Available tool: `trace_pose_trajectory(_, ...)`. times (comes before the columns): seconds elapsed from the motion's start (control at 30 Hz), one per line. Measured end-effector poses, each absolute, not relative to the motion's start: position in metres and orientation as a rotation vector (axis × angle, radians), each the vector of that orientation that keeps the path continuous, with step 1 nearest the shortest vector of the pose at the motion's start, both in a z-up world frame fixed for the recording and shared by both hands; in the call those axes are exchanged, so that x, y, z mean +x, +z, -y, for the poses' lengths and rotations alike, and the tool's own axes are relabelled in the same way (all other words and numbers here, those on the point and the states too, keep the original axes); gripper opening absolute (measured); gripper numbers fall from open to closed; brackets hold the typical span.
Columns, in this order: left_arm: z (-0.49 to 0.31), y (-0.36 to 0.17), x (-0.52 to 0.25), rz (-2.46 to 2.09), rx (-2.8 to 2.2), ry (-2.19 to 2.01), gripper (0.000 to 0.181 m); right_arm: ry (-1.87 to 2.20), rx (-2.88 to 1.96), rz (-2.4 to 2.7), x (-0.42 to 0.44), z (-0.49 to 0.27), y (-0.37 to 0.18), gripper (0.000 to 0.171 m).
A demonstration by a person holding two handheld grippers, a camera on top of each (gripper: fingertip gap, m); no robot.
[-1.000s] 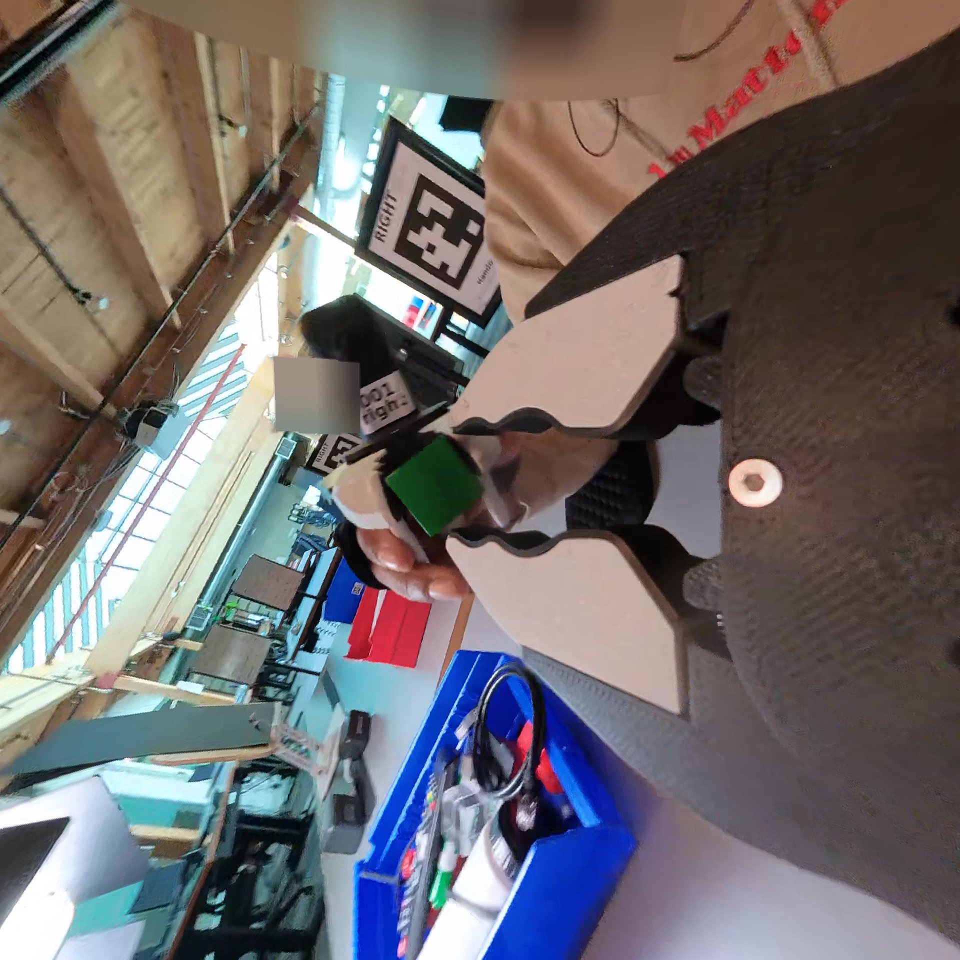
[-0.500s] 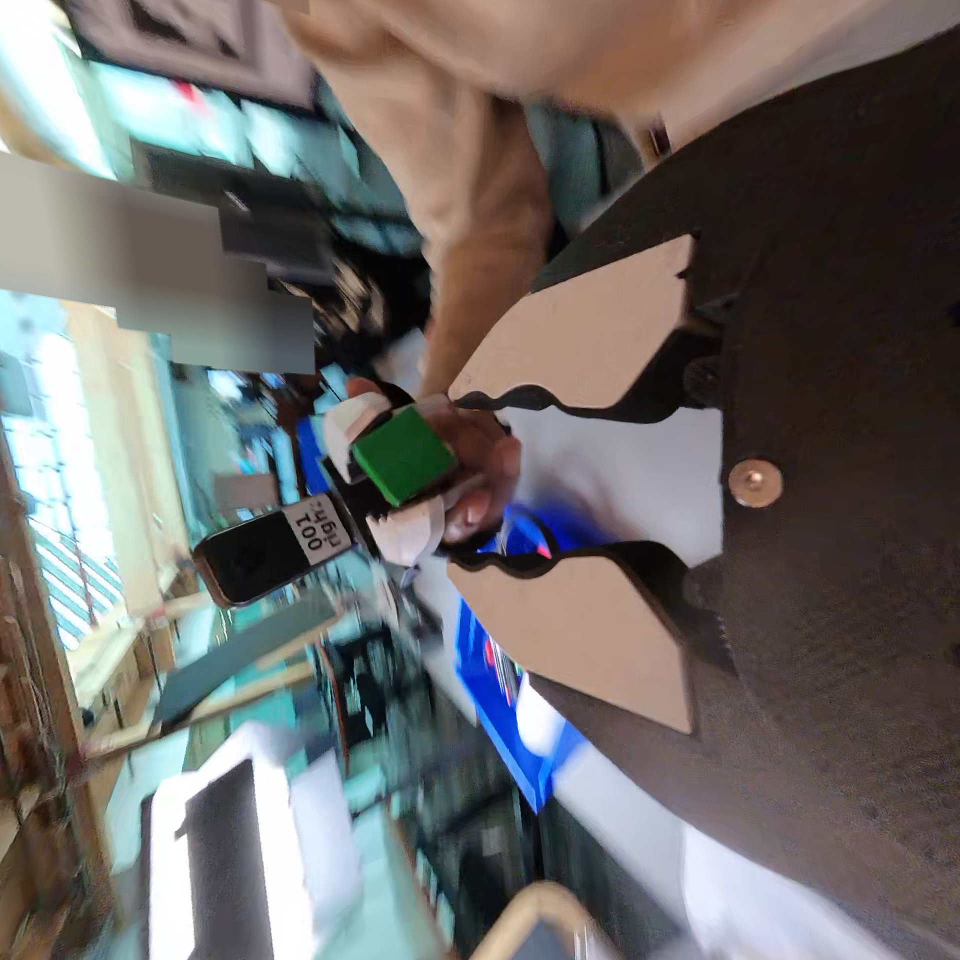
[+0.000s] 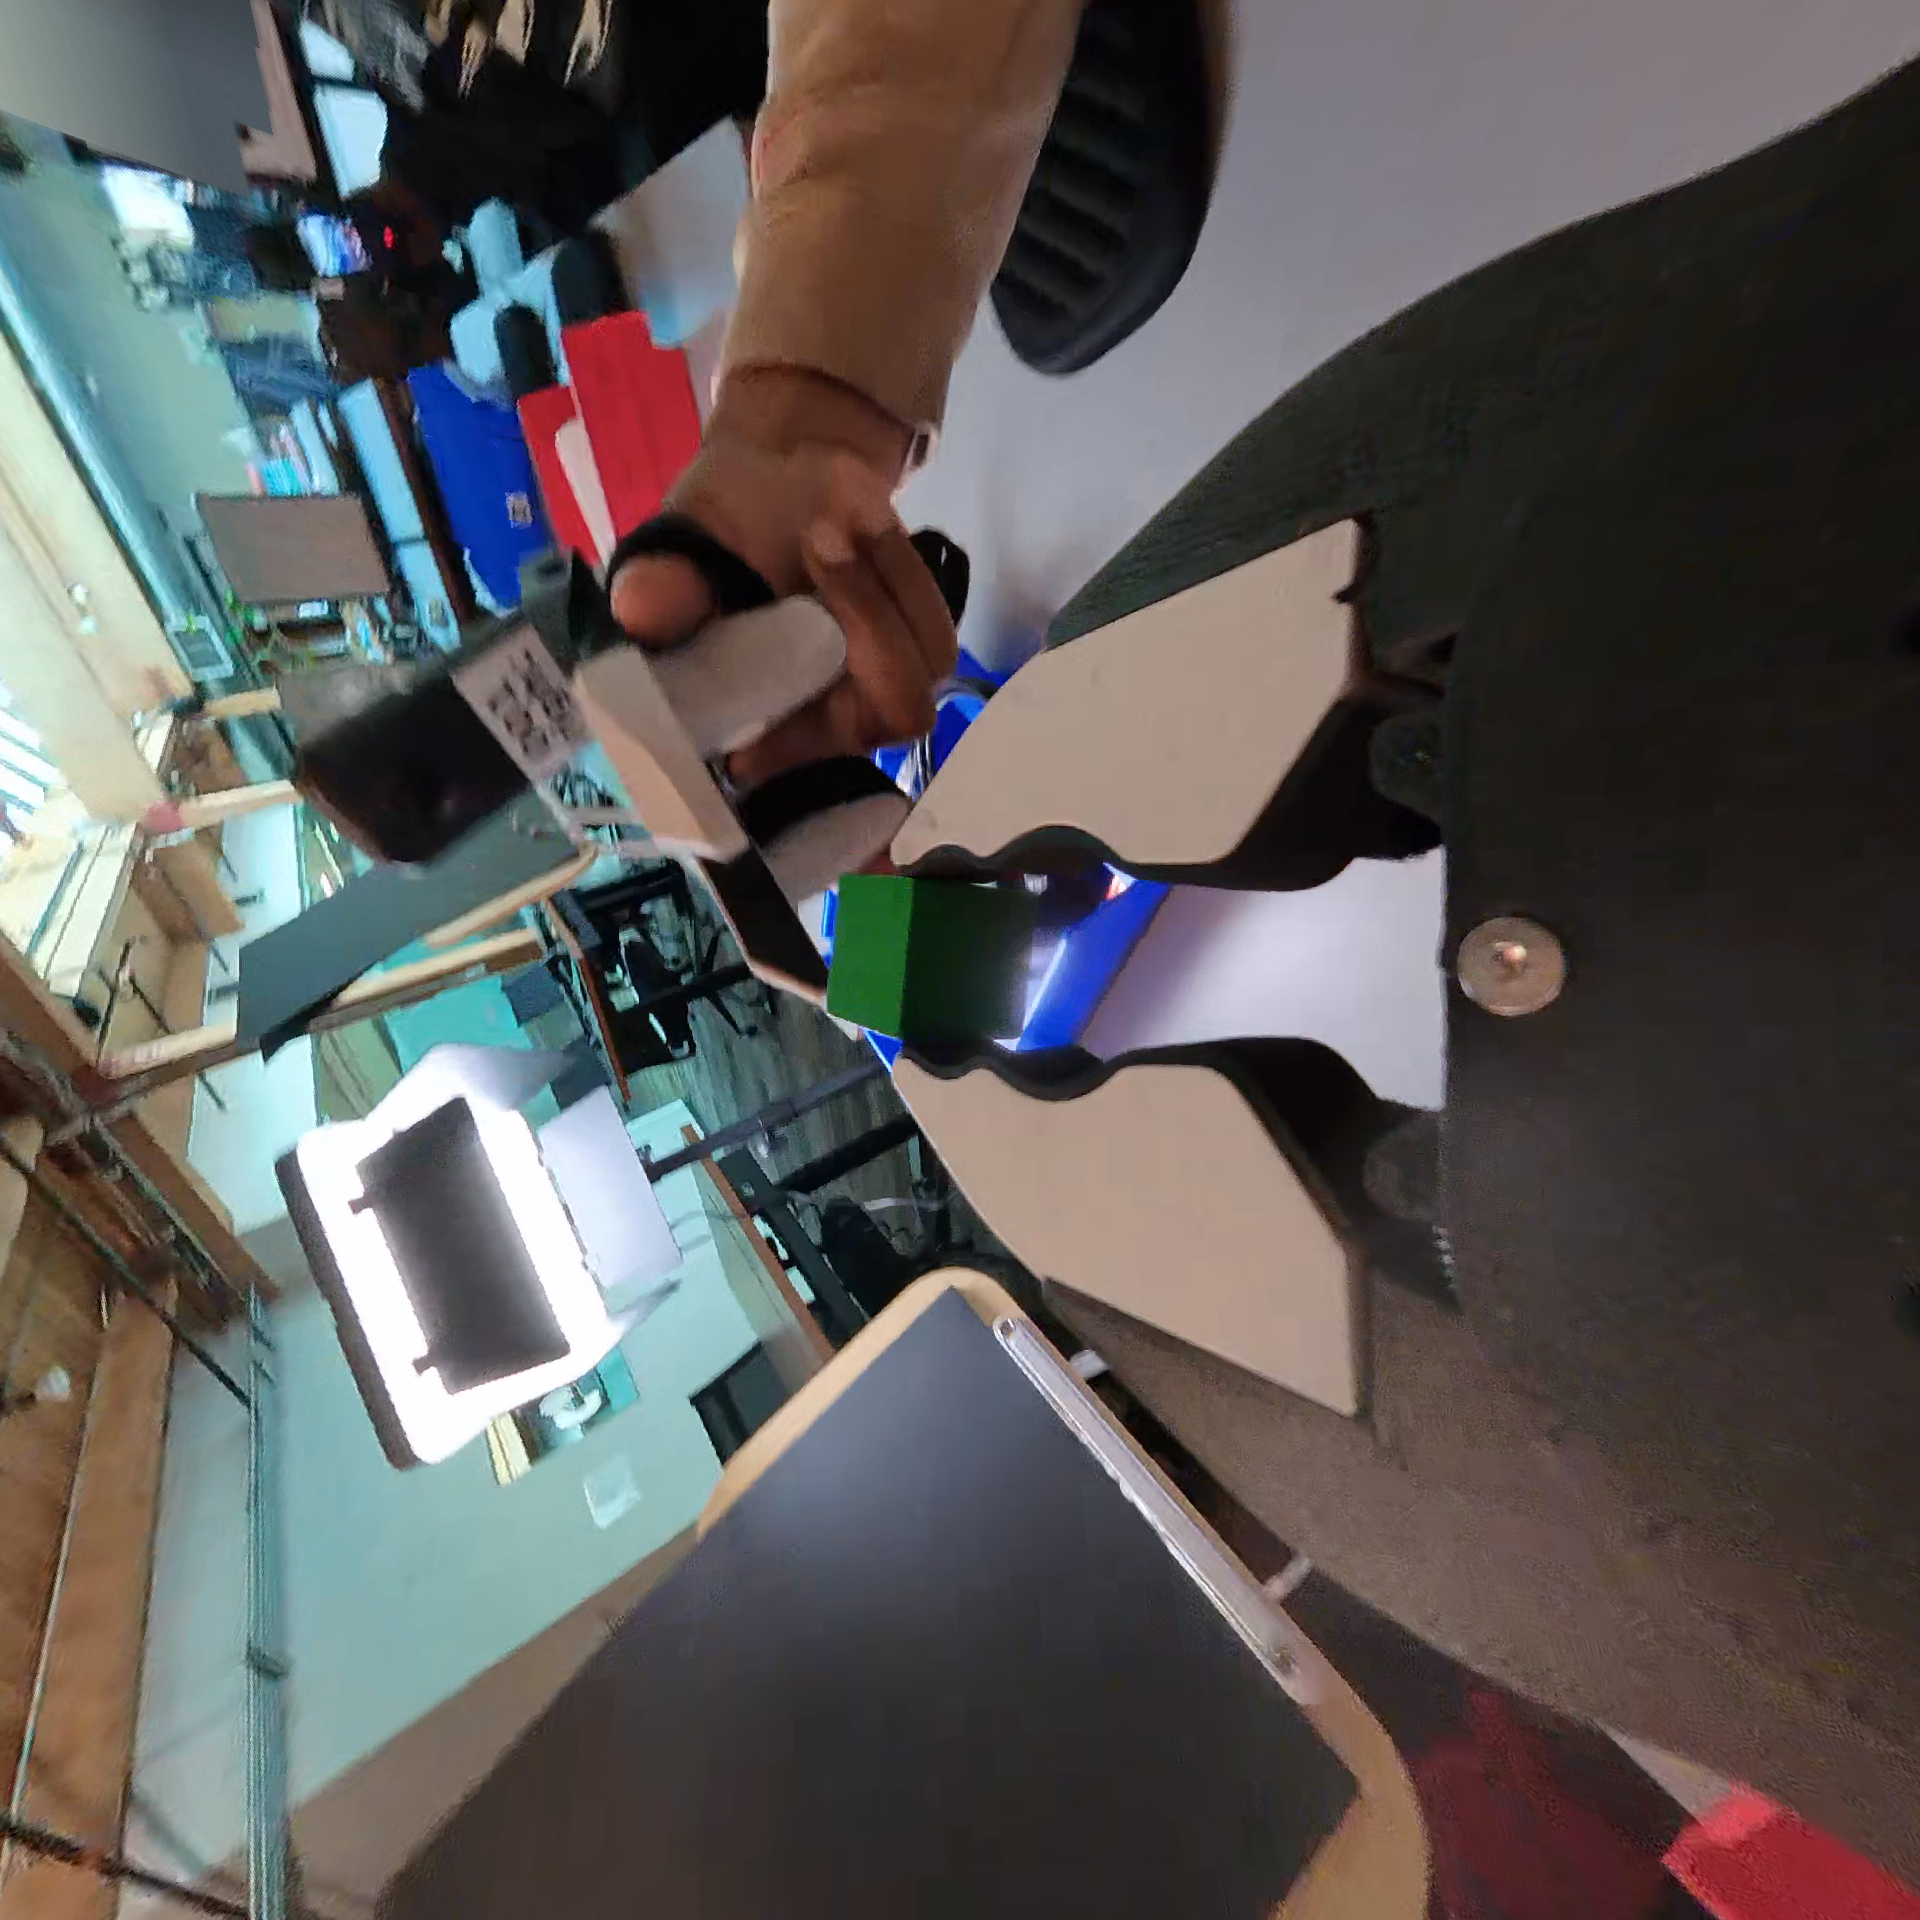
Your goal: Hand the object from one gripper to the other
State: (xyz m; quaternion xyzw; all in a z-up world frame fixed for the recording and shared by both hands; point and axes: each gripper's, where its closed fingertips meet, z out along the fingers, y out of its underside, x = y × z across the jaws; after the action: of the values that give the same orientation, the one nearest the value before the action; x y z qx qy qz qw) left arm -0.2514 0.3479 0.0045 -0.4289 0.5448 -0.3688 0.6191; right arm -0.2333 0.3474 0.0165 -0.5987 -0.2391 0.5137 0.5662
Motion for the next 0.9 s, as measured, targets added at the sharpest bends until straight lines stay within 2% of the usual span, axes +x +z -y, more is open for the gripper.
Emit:
trace_pose_trajectory(0.1,-0.367,-0.001,-0.249,-1.186,-1.034,-0.681,0.029,1.028,-1.444,0.569,-0.233,-0.35,0.017,0.045)
trace_pose_trajectory(0.27,-0.372,-0.009,-0.238,-1.135,-0.989,-0.36,0.029,0.635,-1.544,0.547,-0.253,-0.369,-0.008,0.047)
trace_pose_trajectory(0.37,-0.371,-0.014,-0.234,-1.159,-0.907,-0.178,0.029,0.585,-1.584,0.536,-0.251,-0.373,-0.015,0.031)
trace_pose_trajectory(0.43,-0.367,-0.017,-0.231,-1.204,-0.899,-0.254,0.031,0.57,-1.612,0.587,-0.246,-0.373,-0.019,0.028)
trace_pose_trajectory(0.63,-0.324,-0.004,-0.243,-1.301,-1.015,-1.284,0.047,1.177,-1.51,0.797,-0.246,-0.325,0.003,0.027)
trace_pose_trajectory(0.77,-0.302,-0.02,-0.245,-1.484,-0.866,-1.232,0.054,1.567,-1.518,0.925,-0.258,-0.296,-0.008,0.026)
trace_pose_trajectory(0.9,-0.279,-0.035,-0.251,-1.667,-0.765,-1.172,0.049,1.664,-1.549,1.109,-0.271,-0.277,-0.031,0.027)
